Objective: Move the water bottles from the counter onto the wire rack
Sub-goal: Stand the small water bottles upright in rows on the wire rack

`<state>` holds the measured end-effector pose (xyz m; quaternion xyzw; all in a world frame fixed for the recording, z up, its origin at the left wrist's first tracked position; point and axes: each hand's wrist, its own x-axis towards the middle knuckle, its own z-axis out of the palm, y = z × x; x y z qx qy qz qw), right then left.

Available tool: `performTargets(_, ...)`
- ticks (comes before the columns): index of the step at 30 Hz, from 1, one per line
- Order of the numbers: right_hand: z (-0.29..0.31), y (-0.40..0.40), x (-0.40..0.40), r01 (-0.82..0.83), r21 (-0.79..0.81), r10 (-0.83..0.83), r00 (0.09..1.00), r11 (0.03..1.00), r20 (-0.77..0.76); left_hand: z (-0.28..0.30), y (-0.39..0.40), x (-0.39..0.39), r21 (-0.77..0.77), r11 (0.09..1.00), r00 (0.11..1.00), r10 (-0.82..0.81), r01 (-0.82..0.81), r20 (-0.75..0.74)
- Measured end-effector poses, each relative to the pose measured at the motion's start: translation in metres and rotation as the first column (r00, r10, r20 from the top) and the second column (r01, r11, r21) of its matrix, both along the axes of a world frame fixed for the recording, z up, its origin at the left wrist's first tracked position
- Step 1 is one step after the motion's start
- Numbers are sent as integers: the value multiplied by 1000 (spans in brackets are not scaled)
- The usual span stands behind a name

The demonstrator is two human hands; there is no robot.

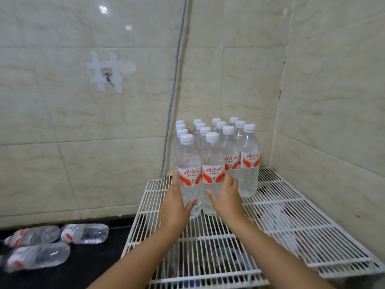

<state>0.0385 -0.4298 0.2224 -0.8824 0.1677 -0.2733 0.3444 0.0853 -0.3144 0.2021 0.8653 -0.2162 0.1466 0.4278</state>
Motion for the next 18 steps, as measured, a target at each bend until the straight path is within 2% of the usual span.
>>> performTargets(5, 3, 0, -5, 31, -60, -32, 999, 998, -30, 6, 1, -8, 27, 1000, 1000, -15, 15, 2)
performTargets(10, 10, 1, -12, 92, -239, -91, 996, 967, 15, 9, 6, -9, 30, 997, 998, 68, -68, -5)
performTargets(12, 11, 8, -15, 119, -368, -96, 992, 922, 80, 13, 11, -11, 66, 990, 992, 120, -122, 27)
performTargets(14, 10, 17, -11, 135, -492, -66, 986, 860, 155, 17, 23, -13, 122, 974, 981, 183, -190, 71)
performTargets(18, 9, 56, 0, -26, -553, 130, 980, 832, 150, 15, 73, -12, 245, 906, 938, 326, -346, 120)
